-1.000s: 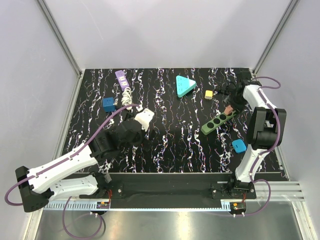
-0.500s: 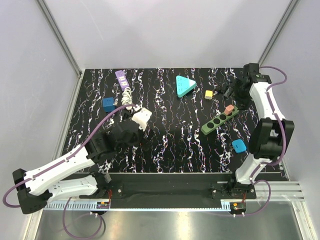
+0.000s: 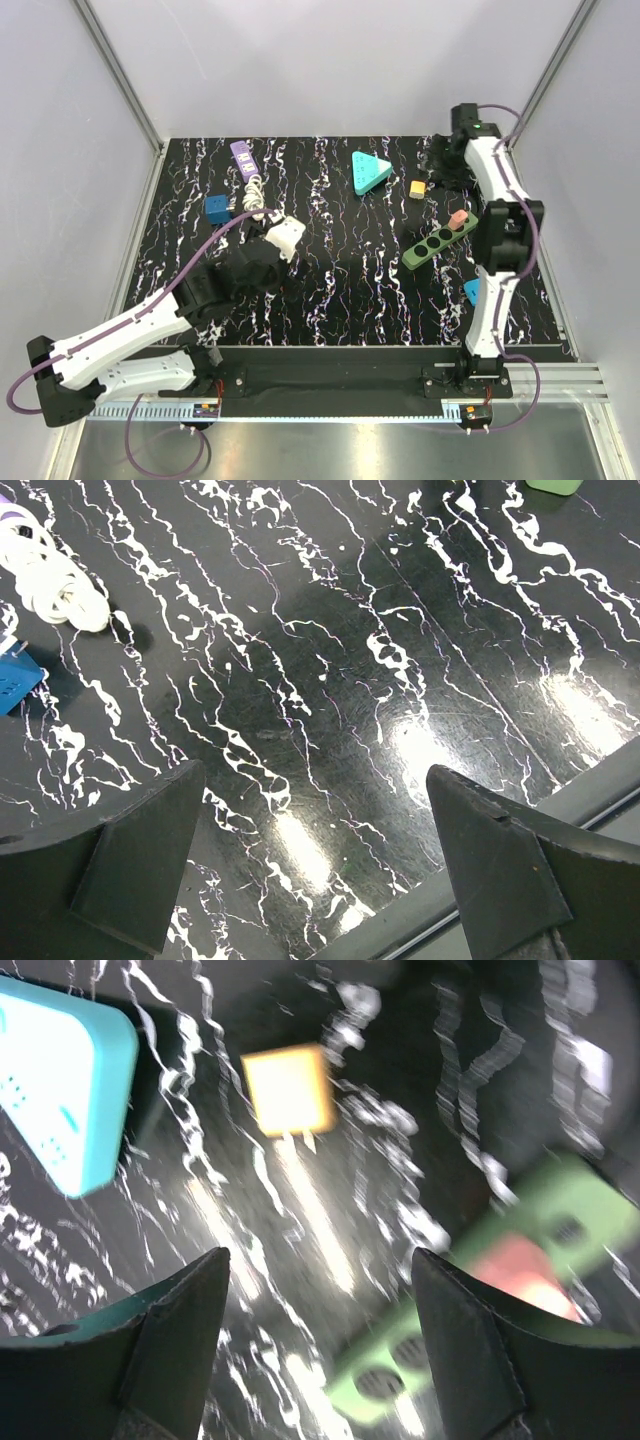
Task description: Insert the plug
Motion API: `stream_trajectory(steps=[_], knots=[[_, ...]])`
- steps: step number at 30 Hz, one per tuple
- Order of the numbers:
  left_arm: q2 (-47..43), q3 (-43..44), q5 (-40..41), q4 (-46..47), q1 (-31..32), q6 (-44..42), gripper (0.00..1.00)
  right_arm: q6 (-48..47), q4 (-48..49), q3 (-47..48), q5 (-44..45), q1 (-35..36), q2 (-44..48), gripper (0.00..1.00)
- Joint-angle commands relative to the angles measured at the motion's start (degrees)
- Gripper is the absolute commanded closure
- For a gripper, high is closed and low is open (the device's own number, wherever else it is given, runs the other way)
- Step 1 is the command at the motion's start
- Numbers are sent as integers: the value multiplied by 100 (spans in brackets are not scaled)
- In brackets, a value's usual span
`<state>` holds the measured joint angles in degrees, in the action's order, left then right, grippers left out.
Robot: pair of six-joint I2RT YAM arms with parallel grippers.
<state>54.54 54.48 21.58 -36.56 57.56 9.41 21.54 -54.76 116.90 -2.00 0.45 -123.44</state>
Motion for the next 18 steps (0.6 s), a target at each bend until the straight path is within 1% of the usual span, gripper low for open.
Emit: stream_trajectory(steps=[1,5,7,10,18], knots=[[-75,1,267,166,1,-115,1,-63,-236,1006,374,324,-636,22],[-207,-51,320,245,-8,-106,1,52,-561,1887,455,386,-1496,24],[-268,-78,329,298,-8,-97,1,52,-614,2273,481,395,-1718,24],[-348,-95,311,359,-8,-80,1,-44,-641,2512,525,421,-2000,24],[-436,-165,75,483,-8,-159,1,-290,-606,2548,955,439,-2369,24]])
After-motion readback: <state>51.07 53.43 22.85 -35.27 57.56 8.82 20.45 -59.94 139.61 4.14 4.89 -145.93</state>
